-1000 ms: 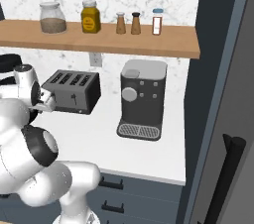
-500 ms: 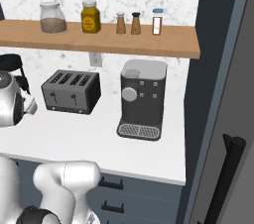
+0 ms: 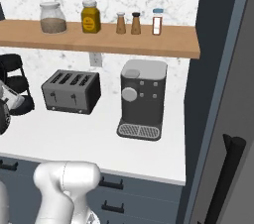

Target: Pick up the bowls on the counter and stack them on top of one another in the open cabinet. Place the smaller bowl on top of the larger bowl.

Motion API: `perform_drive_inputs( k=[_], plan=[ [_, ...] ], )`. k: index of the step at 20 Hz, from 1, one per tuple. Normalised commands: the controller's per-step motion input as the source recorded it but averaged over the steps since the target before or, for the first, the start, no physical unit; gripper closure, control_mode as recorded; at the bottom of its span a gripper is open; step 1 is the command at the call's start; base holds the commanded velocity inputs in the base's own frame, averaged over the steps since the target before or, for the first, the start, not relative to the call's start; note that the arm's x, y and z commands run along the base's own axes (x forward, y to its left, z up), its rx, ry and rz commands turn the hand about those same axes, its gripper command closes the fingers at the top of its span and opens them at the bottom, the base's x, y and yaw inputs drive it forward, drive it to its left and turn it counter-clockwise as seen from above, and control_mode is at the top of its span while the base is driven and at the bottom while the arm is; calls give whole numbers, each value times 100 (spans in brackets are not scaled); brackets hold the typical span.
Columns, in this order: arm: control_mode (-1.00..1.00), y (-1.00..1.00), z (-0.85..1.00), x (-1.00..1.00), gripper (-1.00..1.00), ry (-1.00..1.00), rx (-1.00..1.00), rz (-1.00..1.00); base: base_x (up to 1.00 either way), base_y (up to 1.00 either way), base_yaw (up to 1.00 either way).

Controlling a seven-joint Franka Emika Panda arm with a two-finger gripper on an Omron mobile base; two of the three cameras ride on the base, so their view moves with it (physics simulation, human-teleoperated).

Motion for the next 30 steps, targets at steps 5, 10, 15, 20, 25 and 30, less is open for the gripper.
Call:
perform_drive_inputs(
  k=[5, 10, 15, 20, 25, 30],
  plan=[
    [-100, 14, 100, 7, 100, -8, 2, -23, 0, 0, 0],
    [-100, 8, 100, 30, 100, 8, 0, -21, 0, 0, 0],
    [-100, 11, 96, 62, 100, 31, 0, -9, 0, 0, 0],
    [-100, 7, 6, 26, 100, 11, -5, -1, 0, 0, 0],
    [-100, 18, -8, 51, 100, 6, -5, 0, 0, 0, 0],
    [-100, 29, 0, 83, 100, 7, -4, -3, 0, 0, 0]
  ],
)
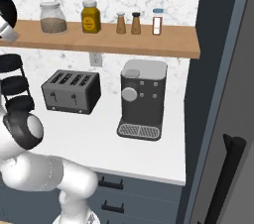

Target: Pick up the bowls on the counter and stack them on top of one another in the open cabinet. Place the smaller bowl on top of the larger bowl.

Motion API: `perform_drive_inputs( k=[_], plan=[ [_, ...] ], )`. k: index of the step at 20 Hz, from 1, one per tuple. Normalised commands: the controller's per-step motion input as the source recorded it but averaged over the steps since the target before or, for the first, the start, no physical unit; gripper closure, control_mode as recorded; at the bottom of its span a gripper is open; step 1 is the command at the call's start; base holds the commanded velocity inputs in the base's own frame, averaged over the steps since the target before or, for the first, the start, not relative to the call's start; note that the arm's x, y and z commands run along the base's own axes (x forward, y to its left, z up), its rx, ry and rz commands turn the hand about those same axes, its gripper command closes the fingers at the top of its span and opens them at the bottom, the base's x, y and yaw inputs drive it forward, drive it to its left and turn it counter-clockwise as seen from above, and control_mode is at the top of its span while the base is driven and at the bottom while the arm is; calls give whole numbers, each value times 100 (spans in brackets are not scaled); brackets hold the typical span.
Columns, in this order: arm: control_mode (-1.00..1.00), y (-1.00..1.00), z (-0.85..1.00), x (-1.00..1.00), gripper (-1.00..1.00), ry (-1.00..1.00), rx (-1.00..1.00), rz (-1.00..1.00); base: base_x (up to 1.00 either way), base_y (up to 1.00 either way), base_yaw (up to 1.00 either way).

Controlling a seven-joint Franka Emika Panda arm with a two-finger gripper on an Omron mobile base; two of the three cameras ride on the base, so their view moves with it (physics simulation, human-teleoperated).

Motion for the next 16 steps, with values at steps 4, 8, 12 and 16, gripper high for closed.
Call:
perform_drive_inputs(
  k=[4, 8, 12, 16],
  plan=[
    [-100, 39, 0, 93, 100, 9, -5, -4, 0, 0, 0],
    [-100, 55, 0, 100, 100, 6, -6, -6, 0, 0, 0],
    [-100, 64, 0, 100, -100, 3, -4, -8, 0, 0, 0],
    [-100, 19, 0, 34, -100, 0, 0, -1, 0, 0, 0]
  ],
)
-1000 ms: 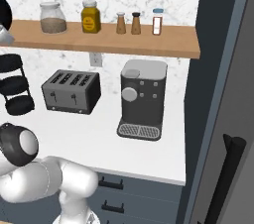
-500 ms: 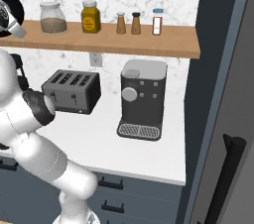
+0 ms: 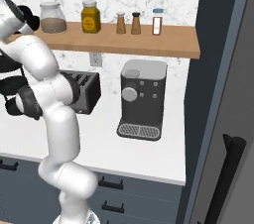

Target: Pick up the bowls on the counter and stack them on top of one another in the open cabinet. Place the smaller bowl on top of the larger bowl.

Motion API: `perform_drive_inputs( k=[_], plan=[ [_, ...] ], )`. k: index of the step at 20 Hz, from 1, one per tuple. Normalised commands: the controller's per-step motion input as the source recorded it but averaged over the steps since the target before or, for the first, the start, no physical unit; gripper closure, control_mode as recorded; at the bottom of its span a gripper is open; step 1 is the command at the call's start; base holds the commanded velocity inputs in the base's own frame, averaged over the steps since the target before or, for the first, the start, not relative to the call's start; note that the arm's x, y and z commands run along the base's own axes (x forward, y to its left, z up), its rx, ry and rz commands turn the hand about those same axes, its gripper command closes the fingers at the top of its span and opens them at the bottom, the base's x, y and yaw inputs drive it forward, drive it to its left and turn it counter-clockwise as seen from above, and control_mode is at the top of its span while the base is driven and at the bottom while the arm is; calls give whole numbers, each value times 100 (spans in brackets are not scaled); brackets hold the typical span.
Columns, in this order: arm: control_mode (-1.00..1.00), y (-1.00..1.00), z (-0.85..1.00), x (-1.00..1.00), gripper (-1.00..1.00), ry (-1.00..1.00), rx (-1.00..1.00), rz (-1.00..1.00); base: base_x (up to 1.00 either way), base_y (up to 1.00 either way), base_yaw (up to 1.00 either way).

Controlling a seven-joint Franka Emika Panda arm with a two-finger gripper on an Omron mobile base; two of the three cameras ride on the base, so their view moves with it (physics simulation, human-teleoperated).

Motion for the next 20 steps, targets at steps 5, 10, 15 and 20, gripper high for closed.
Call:
perform_drive_inputs(
  k=[5, 10, 15, 20],
  plan=[
    [-100, -20, 0, -49, -100, -6, 0, 0, 0, 0, 0],
    [-100, -79, 0, -100, -100, -8, 10, -8, 0, 0, 0],
    [-100, -100, -75, -100, -100, 0, 1, -2, 0, 0, 0],
    [-100, -99, -100, -100, -100, 0, 0, 0, 0, 0, 0]
  ],
)
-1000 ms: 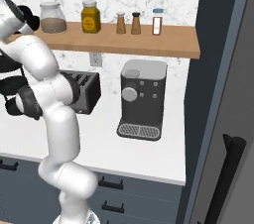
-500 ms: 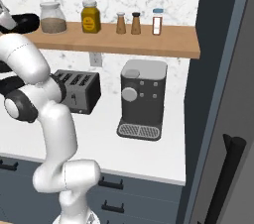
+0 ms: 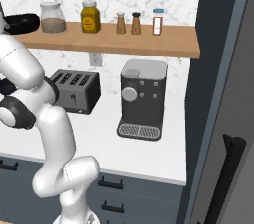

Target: Pick up the bowls on the counter and stack them on top of one another in the open cabinet. Place the smaller bowl on top of the larger bowl.

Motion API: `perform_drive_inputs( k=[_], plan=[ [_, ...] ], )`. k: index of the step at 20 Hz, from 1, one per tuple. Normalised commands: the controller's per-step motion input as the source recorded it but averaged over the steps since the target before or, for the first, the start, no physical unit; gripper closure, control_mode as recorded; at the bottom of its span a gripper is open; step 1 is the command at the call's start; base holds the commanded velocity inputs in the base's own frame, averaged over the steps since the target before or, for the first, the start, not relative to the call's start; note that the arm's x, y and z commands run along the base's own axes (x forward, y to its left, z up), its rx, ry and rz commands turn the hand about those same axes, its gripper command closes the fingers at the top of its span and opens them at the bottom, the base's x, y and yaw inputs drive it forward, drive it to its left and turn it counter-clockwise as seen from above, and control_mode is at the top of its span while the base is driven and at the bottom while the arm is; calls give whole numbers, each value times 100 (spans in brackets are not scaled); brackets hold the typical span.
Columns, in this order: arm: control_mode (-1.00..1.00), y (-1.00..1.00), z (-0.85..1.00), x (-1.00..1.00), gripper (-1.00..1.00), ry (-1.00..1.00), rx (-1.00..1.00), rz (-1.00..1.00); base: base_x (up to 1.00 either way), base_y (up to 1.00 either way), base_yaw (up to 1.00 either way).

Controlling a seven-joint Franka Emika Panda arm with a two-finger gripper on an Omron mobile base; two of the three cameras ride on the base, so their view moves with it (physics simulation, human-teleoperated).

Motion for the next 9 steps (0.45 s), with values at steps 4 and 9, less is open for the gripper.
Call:
perform_drive_inputs(
  k=[4, 9],
  plan=[
    [-100, -68, -100, -100, -100, 0, -5, 0, 0, 0, 0],
    [-100, -6, -30, -21, -100, 14, 2, -5, 0, 0, 0]
  ],
)
